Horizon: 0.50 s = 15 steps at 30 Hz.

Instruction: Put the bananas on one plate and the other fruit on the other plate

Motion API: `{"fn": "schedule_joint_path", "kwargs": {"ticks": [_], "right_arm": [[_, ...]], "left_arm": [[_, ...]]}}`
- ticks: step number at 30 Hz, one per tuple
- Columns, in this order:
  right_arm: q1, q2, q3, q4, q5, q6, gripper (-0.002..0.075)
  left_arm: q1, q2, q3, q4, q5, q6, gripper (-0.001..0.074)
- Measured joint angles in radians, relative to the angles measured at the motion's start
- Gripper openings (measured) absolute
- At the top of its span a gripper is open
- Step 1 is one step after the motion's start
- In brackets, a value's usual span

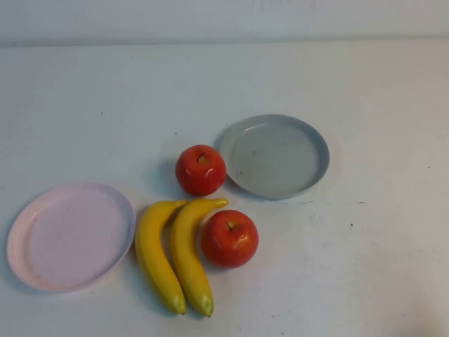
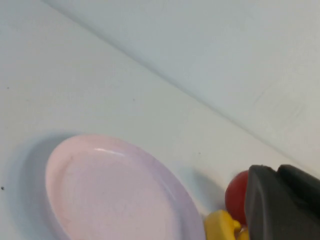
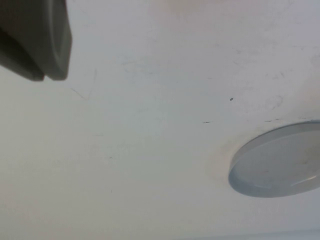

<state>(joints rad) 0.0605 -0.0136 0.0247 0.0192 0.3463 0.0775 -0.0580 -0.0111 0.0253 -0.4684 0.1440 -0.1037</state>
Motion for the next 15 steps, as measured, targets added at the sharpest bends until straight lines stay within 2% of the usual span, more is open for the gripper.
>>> {"fn": "schedule_joint_path", "kwargs": {"ticks": [6, 10, 15], "right_arm": [[0.000, 0.000, 0.000, 0.000, 0.000, 0.000, -0.0017], [0.000, 0.000, 0.000, 0.000, 0.000, 0.000, -0.0017], [0.000, 0.000, 0.000, 0.000, 0.000, 0.000, -0.0017]], "left_arm": [[0.000, 0.000, -0.007, -0.034, -0.017, -0.004, 0.0003], [0.000, 0.055, -0.122, -0.034, 0.157, -0.004, 0.0000], [0.000, 0.300, -0.356, -0.009, 0.464, 0.089, -0.0001]]}}
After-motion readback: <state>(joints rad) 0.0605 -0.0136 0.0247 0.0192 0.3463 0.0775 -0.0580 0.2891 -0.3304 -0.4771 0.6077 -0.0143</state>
